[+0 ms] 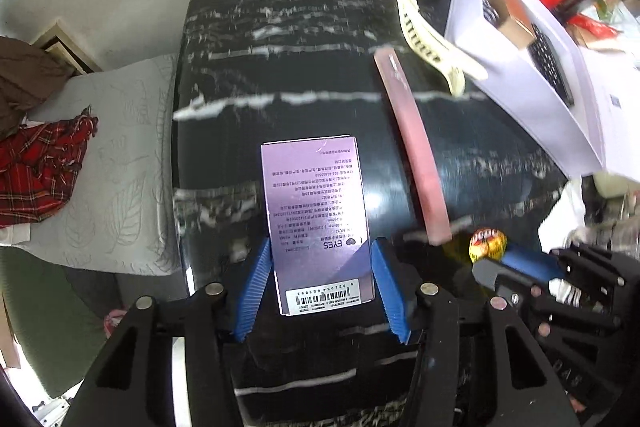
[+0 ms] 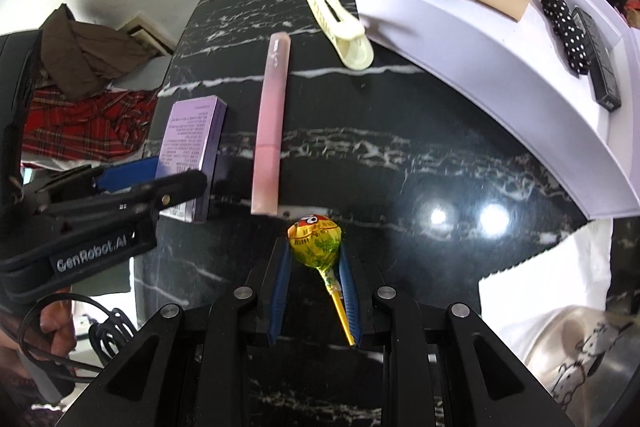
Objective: Organize rigid objects
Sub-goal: 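Lift the purple box with the left tool while the right tool lifts the lollipop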
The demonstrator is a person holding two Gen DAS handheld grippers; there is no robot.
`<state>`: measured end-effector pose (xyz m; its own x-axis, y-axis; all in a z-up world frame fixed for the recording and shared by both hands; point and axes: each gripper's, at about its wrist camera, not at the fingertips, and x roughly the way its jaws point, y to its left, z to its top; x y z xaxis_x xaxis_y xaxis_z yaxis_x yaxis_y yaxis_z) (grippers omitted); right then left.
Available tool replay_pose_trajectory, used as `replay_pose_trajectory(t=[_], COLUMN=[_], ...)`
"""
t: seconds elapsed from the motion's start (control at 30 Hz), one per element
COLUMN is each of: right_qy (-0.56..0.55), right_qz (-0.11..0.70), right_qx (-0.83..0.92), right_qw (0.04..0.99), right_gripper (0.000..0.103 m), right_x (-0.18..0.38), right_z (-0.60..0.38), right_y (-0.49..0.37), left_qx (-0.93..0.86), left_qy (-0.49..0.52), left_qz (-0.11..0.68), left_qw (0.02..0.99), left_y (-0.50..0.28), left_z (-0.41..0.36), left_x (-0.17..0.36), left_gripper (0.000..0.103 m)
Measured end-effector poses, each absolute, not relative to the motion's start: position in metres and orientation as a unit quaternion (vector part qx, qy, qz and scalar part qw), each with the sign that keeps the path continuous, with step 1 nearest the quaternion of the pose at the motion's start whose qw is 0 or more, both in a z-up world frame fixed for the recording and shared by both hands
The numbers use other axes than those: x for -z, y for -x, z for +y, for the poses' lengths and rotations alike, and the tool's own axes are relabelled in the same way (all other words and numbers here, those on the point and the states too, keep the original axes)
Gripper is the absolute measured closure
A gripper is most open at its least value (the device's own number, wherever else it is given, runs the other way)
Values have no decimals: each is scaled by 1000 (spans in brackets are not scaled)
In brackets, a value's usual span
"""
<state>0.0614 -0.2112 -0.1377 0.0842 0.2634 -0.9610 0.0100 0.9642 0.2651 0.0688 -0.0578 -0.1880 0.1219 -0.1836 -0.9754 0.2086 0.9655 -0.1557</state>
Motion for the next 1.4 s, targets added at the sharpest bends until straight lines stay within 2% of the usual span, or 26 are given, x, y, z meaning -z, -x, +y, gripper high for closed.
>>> replay_pose_trajectory(t=[0.3,0.47,0.53,0.8,0.87,0.9,1.1,1.17,1.4], right_qy=[-101,-91,-81,-52,-48,-45,-37,-39,-43], right_qz=[681,682,683,682,682,682,684,682,671], right_qx=[-96,-93,-91,-86,-86,-89,-91,-94,-103], right_qw=[719,720,720,724,725,725,723,724,733], right_gripper=[78,77,73,72,75,84,84,92,92], right_x=[140,140,141,145,145,145,146,144,131], right_z=[-206,-204,-202,-190,-189,-188,-186,-185,-183], right_y=[-52,-55,-56,-56,-55,-56,-55,-56,-54], left_qx=[134,129,127,124,124,125,141,142,142], left_qy=[19,-28,-45,-69,-67,-63,-54,-50,-40], left_qz=[664,654,650,633,631,632,636,635,628], left_qw=[735,745,748,761,763,762,757,757,764], left_y=[-58,-67,-70,-71,-70,-70,-57,-53,-41], left_z=[-44,-55,-60,-67,-65,-64,-64,-64,-58], left_x=[194,196,195,196,195,195,188,185,169], left_gripper=[51,51,51,51,52,52,52,52,52])
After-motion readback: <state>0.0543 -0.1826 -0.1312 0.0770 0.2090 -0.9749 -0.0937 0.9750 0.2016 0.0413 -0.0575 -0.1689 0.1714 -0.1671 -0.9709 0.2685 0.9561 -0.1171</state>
